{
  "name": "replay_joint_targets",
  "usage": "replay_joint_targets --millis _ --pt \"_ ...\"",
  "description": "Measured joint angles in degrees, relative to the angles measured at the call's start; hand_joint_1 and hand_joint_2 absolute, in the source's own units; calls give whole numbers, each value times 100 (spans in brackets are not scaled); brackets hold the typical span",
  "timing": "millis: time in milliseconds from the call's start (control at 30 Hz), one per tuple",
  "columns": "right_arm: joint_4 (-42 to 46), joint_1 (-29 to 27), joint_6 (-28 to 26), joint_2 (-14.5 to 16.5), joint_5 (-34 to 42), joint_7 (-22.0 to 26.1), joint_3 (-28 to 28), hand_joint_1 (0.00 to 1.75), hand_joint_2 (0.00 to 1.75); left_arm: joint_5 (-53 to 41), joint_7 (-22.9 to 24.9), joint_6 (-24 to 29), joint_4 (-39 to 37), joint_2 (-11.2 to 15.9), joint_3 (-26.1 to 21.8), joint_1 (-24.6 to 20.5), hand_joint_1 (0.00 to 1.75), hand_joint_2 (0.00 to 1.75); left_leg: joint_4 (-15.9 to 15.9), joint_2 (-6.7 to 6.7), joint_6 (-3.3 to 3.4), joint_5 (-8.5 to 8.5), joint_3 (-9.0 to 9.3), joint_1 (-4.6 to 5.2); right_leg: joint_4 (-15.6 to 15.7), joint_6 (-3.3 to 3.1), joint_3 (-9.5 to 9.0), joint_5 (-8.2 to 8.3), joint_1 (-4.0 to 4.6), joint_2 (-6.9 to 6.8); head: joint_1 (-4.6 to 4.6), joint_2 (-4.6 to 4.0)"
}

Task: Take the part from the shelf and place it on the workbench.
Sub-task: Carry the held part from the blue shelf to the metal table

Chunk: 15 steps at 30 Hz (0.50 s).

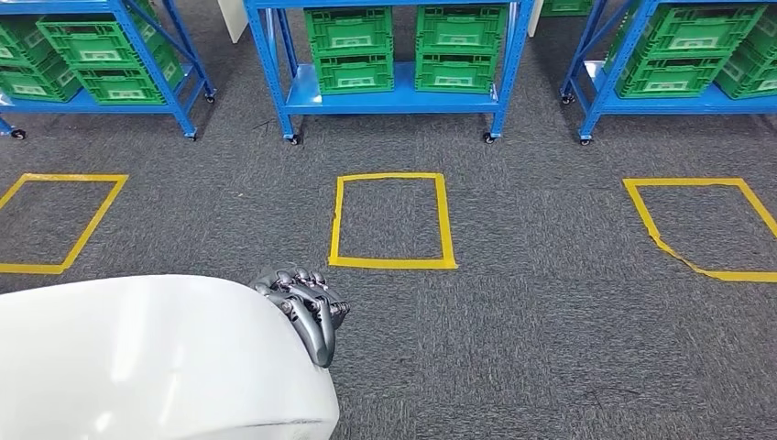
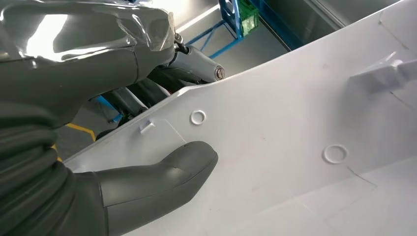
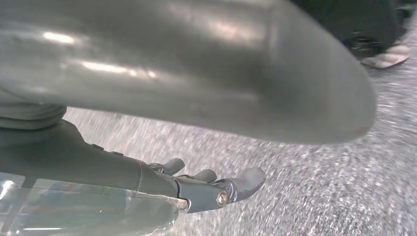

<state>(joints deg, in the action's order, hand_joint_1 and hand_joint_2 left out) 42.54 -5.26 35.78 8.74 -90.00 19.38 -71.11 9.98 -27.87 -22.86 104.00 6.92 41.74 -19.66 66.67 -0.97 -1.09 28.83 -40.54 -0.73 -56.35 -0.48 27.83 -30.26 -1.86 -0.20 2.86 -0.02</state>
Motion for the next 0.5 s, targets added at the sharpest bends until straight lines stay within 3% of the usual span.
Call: replay_joint_targets --millis 33,67,100,167,233,300,367,433,500 --pt "-96 -27 -102 -55 0 -14 149 0 0 -37 31 34 1 3 14 2 175 175 383 46 -16 186 -129 -4 -2 -11 31 22 13 -60 3 0" --pt "-196 -47 -207 -110 -1 -26 284 0 0 -87 57 88 1 7 30 5 175 175 637 72 -20 269 -191 -5 -4 -15 58 41 27 -121 2 0" --pt "-294 -61 -310 -169 -1 -33 411 0 0 -139 77 151 0 13 42 7 175 175 685 86 -10 246 -147 -4 -6 -12 77 55 42 -179 4 0" --pt "-479 -76 -467 -281 -1 -30 663 0 0 -201 102 262 -1 30 49 7 175 175 147 142 64 -13 270 18 -6 -6 76 67 78 -288 3 0" --pt "-638 -86 -540 -375 -1 -6 897 0 0 -203 120 315 -1 52 44 -3 175 175 -614 355 200 -180 758 93 -2 10 58 75 107 -386 -6 1" --pt "-776 -94 -610 -462 -1 18 1092 0 0 -174 133 332 -1 77 38 -10 175 175 -928 493 298 -184 916 178 7 43 61 92 114 -493 -8 1" --pt "-879 -105 -727 -547 0 16 1311 0 0 -105 141 322 -1 100 33 -8 175 175 -1029 408 351 -246 917 184 38 84 55 99 129 -592 0 1" --pt "-1000 -112 -851 -641 2 7 1577 0 0 -25 120 292 -12 105 36 -19 175 175 -1206 299 403 -349 977 144 -112 95 129 -7 135 -429 -14 1" --pt "-1178 -111 -957 -755 4 -4 1786 0 0 17 60 264 -34 98 46 -25 175 175 -1292 176 425 -417 995 130 -743 70 449 -278 111 -126 -40 0"
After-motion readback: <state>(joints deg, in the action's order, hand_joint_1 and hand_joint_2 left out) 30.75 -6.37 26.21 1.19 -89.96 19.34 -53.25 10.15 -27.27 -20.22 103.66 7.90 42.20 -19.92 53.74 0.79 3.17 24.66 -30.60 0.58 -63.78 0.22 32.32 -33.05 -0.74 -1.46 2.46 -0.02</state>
